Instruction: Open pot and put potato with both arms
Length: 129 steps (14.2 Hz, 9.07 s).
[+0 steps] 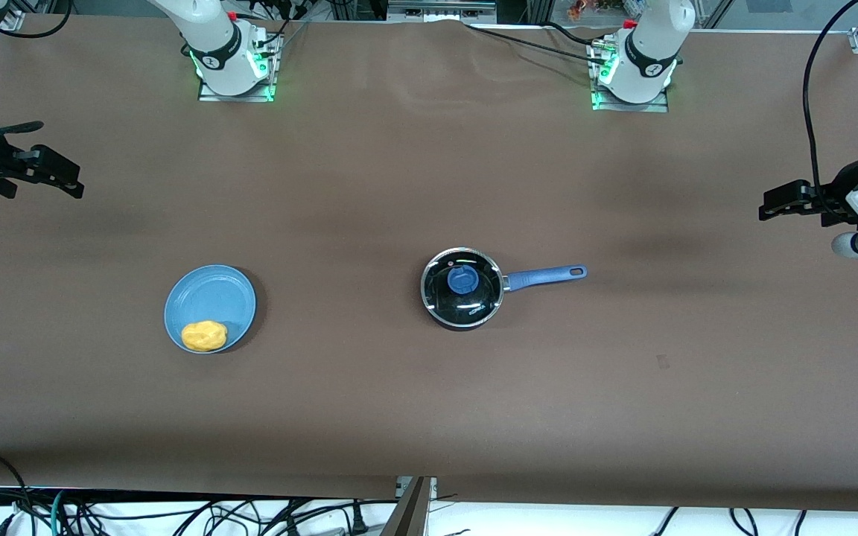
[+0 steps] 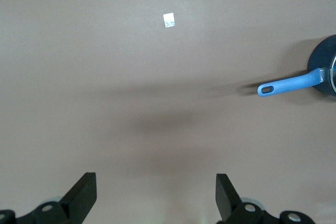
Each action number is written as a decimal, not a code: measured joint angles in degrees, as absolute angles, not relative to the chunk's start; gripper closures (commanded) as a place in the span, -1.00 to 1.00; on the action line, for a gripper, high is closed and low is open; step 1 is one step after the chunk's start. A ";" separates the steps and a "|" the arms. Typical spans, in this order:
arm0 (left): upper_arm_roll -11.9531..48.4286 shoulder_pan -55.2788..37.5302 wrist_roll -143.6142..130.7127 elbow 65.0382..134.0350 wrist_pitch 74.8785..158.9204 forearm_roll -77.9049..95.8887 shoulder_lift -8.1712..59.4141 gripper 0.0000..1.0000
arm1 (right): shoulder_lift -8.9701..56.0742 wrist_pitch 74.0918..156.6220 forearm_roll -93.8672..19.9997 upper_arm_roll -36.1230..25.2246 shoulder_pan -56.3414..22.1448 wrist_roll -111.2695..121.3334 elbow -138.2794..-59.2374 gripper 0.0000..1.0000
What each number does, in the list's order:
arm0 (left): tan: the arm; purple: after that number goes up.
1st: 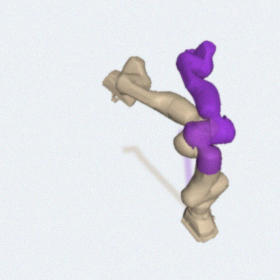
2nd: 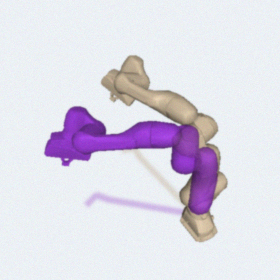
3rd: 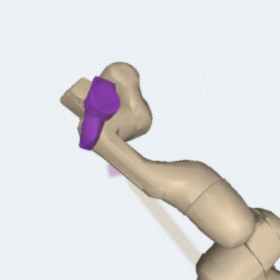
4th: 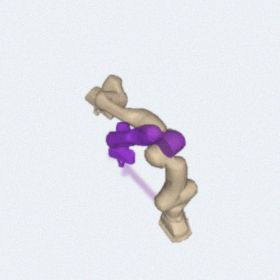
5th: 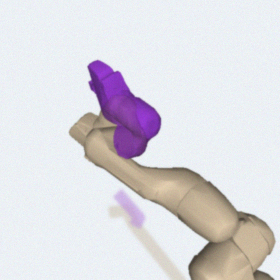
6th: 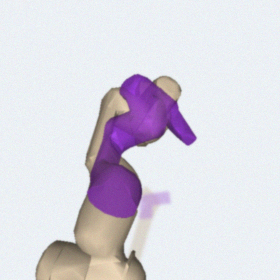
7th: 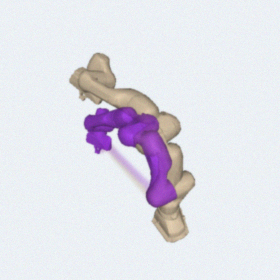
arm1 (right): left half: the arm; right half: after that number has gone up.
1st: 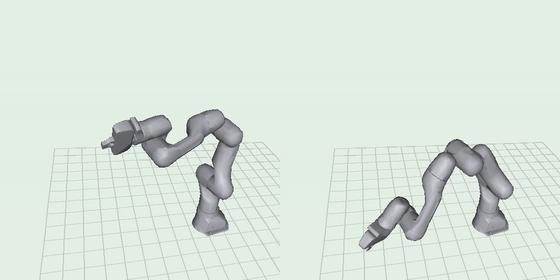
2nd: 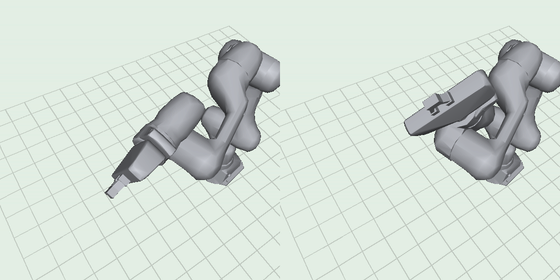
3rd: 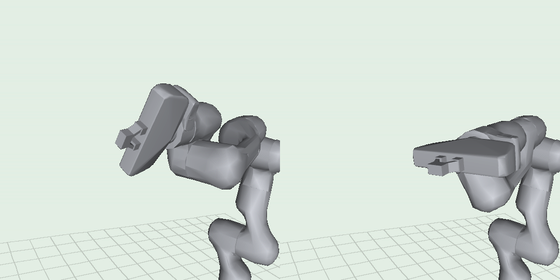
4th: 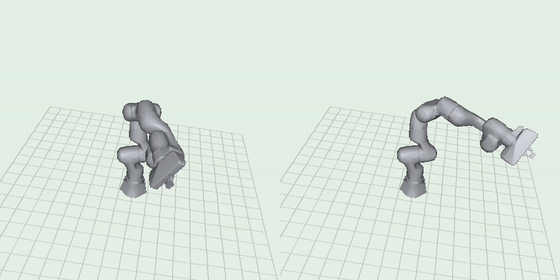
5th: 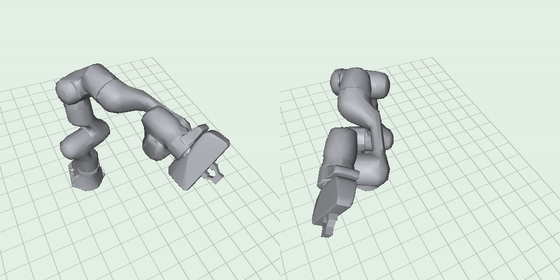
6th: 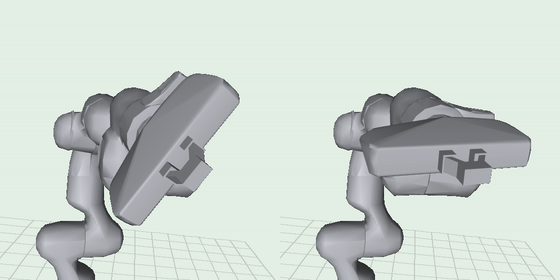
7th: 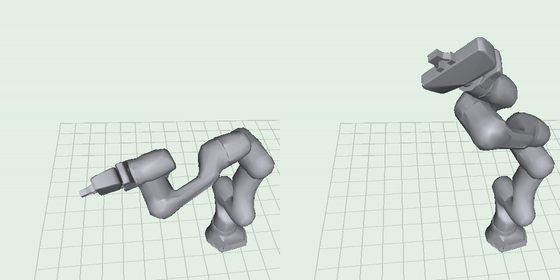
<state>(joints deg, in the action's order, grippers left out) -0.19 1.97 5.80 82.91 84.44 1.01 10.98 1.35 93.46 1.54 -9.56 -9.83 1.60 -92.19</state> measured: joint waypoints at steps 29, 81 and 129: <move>16.76 -22.20 -58.94 81.85 117.67 -6.78 34.53 -1.00 | 3.48 92.92 -5.57 6.73 3.12 2.84 -91.32 -1.00; 15.58 -14.47 -37.17 80.34 114.26 -9.77 32.02 -0.23 | 42.01 124.58 1.40 9.78 3.31 -27.98 -85.89 0.39; 5.42 6.54 3.66 82.74 84.60 -0.23 11.19 -1.00 | 4.47 90.90 -5.51 -1.16 -9.59 -11.02 -90.26 -0.99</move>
<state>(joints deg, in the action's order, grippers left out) 5.42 6.54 3.66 82.74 84.60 -0.23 11.19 4.47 90.90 -5.51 -1.16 -9.59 -11.02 -90.26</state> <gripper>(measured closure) 0.000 0.000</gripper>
